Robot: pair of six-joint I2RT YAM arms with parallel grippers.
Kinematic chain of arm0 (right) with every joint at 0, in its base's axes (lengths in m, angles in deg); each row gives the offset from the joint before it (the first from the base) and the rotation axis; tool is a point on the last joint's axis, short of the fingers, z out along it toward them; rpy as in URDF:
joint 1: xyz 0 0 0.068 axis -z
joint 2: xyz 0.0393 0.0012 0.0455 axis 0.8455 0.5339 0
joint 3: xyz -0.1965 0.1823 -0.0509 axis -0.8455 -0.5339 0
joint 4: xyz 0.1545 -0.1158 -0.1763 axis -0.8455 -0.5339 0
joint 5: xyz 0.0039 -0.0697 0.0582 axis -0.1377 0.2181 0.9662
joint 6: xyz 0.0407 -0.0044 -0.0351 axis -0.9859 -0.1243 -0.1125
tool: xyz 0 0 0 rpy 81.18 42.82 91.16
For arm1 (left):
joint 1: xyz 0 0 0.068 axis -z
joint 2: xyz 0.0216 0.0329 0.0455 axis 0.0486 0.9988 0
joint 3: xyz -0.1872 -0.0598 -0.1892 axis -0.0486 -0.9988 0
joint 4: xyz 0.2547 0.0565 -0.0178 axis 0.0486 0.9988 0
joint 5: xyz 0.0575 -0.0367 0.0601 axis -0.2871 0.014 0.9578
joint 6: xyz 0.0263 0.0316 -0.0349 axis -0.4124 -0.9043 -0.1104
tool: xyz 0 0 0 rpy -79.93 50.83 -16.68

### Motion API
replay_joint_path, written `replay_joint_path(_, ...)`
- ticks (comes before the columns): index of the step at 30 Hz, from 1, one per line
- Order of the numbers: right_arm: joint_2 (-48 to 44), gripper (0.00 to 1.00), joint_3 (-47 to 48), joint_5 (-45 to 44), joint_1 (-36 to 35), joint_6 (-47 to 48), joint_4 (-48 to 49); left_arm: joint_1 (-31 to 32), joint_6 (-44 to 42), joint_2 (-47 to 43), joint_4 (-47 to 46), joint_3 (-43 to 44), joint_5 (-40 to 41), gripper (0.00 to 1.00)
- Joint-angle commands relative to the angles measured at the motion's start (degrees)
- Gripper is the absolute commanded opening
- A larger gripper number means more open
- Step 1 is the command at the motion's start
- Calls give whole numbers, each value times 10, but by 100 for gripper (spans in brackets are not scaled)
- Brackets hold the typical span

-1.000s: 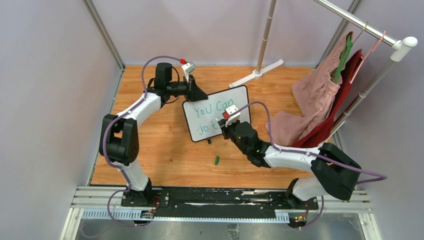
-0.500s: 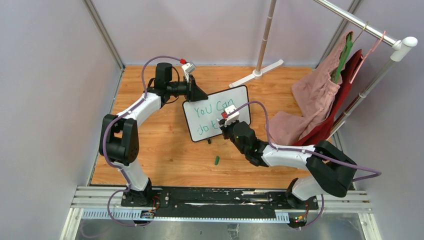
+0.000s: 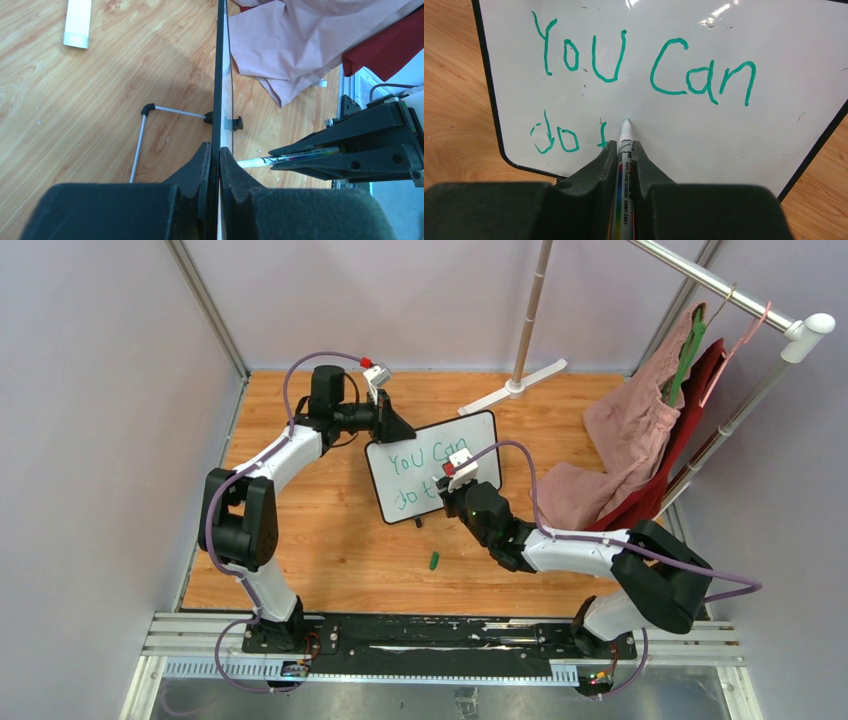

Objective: Write a sentence on the whiteboard

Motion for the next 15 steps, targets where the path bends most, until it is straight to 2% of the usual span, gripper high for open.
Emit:
replay_joint_path(1,8,0,-14,-11,9,-19,-8,24,-4,13,29,-14,22,0)
replay_joint_path(15,-1,0,-39,-3,5,-43,-39,24,-4,14,30,-12,25,0)
